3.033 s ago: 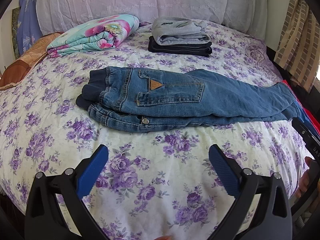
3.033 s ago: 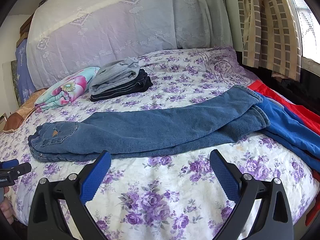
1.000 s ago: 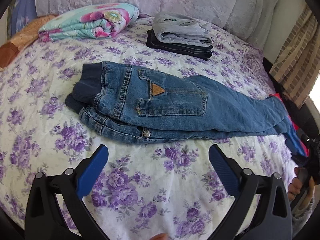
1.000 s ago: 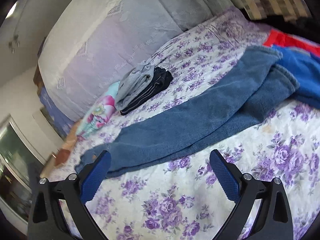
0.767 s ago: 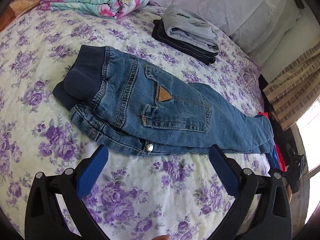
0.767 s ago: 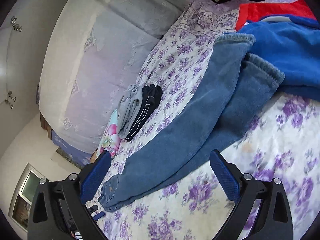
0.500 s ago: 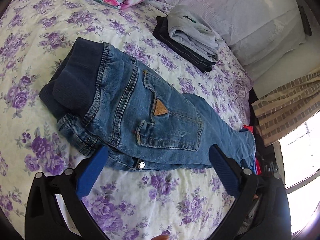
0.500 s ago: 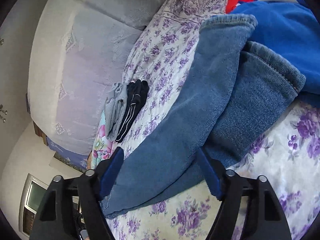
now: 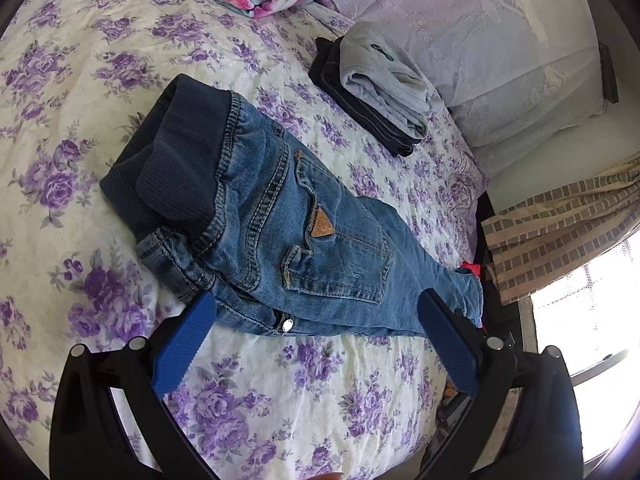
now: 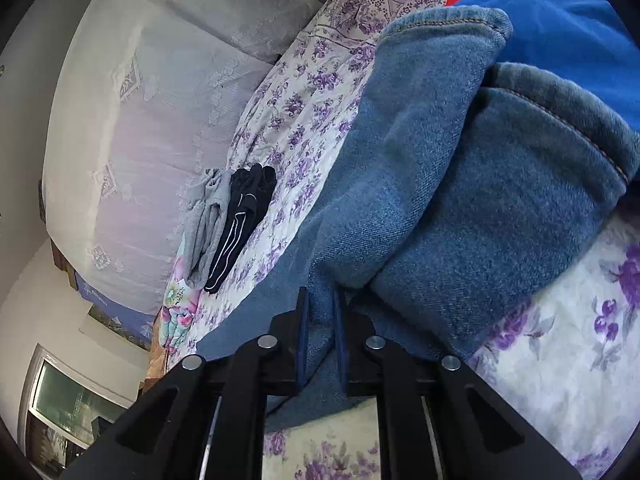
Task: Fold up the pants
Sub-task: 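Grasp the jeans waistband with the left tool while the right tool grasps the leg hems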
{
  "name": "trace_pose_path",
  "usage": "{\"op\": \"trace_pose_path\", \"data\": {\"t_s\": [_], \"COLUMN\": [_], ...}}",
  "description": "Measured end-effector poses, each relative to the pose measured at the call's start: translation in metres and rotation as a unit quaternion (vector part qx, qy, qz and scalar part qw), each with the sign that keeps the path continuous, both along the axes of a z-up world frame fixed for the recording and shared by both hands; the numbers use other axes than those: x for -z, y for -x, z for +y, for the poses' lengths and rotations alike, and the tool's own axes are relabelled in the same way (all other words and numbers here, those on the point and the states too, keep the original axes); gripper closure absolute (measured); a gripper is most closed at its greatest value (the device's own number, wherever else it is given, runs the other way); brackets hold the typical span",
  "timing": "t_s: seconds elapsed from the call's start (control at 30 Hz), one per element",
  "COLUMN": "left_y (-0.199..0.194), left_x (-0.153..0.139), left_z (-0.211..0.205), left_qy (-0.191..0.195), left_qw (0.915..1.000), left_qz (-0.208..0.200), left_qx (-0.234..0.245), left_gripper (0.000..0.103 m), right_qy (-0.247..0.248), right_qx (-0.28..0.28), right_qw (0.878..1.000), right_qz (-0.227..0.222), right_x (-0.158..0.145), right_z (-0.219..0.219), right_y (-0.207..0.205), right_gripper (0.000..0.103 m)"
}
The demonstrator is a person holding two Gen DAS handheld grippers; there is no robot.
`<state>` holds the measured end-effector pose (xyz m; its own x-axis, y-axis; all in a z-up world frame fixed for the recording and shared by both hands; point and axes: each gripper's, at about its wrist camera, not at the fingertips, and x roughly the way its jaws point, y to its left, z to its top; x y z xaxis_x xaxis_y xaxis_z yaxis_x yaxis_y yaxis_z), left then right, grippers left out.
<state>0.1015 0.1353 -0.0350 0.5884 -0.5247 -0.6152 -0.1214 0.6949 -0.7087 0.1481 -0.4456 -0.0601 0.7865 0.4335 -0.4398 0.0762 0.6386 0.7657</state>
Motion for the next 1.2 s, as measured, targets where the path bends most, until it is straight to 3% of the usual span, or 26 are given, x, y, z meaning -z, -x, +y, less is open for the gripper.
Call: {"op": "trace_pose_path", "data": {"t_s": [0.3,0.5,0.8,1.0,1.03,1.07,1.2], "left_y": [-0.022,-0.015,-0.014,-0.033,-0.032,-0.030,-0.022], "left_x": [0.004,0.005,0.023,0.029,0.027,0.026,0.026], "left_z": [0.008,0.006,0.017,0.013,0.012,0.013,0.027], "left_qy": [0.020,-0.013,0.013,-0.031,-0.041,-0.051,-0.016], "left_qw": [0.9995,0.9998,0.9995,0.9978,0.9978,0.9972,0.9987], "left_qz": [0.012,0.011,0.022,0.040,0.032,0.033,0.023], "left_qx": [-0.023,-0.011,-0.021,-0.044,-0.040,-0.043,-0.042], "left_gripper": [0.005,0.013,0.015,0.043,0.062,0.073,0.078], "right_qy": [-0.023,-0.026,-0.032,-0.034,-0.036,-0.039,-0.023], "right_qx": [0.002,0.006,0.012,0.017,0.017,0.017,0.010], "right_qw": [1.000,1.000,0.999,0.999,0.999,0.999,1.000], "right_qz": [0.002,0.002,-0.001,0.010,0.013,0.016,0.015], "right_x": [0.008,0.008,0.011,0.014,0.014,0.014,0.009], "right_z": [-0.006,-0.006,-0.007,-0.009,-0.010,-0.010,-0.006], "right_y": [0.005,0.007,0.013,0.009,0.009,0.008,0.006], "right_gripper": [0.092,0.092,0.092,0.091,0.091,0.092,0.097]}}
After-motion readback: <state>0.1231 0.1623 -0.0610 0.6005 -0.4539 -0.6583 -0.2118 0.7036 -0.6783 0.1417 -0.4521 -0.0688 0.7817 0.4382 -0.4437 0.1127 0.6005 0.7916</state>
